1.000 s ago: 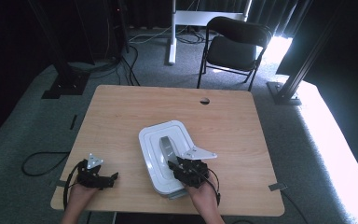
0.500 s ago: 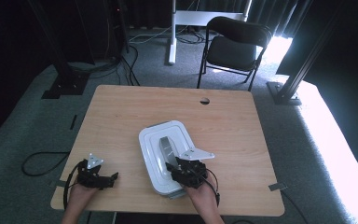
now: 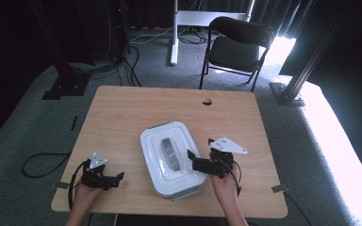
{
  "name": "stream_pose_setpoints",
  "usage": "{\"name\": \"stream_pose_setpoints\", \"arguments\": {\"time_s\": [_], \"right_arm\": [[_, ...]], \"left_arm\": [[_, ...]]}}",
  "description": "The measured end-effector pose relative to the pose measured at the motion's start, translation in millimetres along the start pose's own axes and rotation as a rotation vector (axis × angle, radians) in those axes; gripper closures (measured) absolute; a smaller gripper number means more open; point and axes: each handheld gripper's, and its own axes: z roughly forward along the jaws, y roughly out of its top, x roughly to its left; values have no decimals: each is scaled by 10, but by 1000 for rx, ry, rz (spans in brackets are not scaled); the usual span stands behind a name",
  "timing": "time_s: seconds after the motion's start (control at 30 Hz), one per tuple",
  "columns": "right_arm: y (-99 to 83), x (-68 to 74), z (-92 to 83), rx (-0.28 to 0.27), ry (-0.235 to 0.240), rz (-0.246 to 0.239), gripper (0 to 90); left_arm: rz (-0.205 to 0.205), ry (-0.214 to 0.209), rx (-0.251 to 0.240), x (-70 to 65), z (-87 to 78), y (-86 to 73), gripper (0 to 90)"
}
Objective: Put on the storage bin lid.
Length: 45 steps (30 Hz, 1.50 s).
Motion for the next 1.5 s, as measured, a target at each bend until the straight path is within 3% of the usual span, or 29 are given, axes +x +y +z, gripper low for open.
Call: {"name": "stream_pose_setpoints", "arguments": {"time_s": [0.2, 0.3, 0.47, 0.7, 0.9, 1.03, 1.1, 1.33, 1.5], "right_arm": [[-101, -452, 14, -15, -120, 32, 127], [-239, -644, 72, 12, -148, 56, 127], [-499, -775, 218, 68, -142, 89, 127], [-770, -797, 436, 140, -85, 112, 127], [-876, -756, 539, 180, -26, 133, 127], [-890, -712, 549, 192, -15, 112, 127], [-890, -698, 544, 200, -4, 103, 127], [-912, -688, 528, 211, 38, 88, 127], [-914, -654, 501, 208, 73, 80, 138]], "left_arm": [[27, 12, -9, -102, 41, 104, 2], [30, 14, -21, -156, 57, 151, 2], [57, 2, -17, -266, 127, 224, 2], [85, -26, -4, -403, 268, 329, 1], [106, -44, -3, -526, 365, 426, 1], [143, -40, -24, -619, 405, 477, 1], [157, -17, -17, -641, 421, 496, 1], [140, -21, -10, -635, 481, 541, 1], [154, -26, 0, -673, 555, 616, 1]]}}
